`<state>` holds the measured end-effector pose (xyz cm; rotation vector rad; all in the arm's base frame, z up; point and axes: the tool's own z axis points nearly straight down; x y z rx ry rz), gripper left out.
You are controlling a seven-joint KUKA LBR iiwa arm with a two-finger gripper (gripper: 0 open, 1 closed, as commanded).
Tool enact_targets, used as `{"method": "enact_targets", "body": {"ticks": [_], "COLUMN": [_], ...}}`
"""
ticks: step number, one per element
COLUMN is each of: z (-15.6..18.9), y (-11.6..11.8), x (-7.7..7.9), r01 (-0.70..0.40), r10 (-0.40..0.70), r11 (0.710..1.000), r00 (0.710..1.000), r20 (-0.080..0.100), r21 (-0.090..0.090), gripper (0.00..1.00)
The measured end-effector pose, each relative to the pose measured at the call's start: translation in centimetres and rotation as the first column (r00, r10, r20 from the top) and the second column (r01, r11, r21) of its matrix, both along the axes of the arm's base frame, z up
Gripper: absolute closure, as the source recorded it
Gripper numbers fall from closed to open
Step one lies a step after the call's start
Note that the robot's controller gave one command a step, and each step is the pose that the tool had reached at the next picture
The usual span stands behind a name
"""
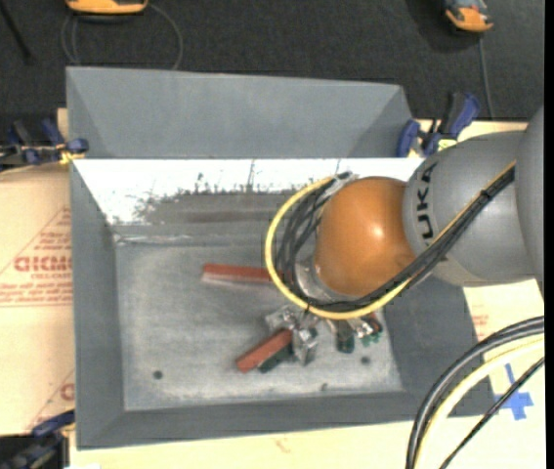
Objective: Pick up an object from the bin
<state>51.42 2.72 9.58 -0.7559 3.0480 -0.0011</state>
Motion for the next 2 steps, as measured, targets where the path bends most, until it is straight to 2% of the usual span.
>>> {"method": "enact_targets", "body": {"ticks": [2], "z": [2.5], "y": [0.0], "x": [0.0], "r01": [0.001], "r10": [-0.001], "r11": [1.000], "r00": [1.000], "r20": [-0.001], "r21": [0.000], "gripper": [1.00]}}
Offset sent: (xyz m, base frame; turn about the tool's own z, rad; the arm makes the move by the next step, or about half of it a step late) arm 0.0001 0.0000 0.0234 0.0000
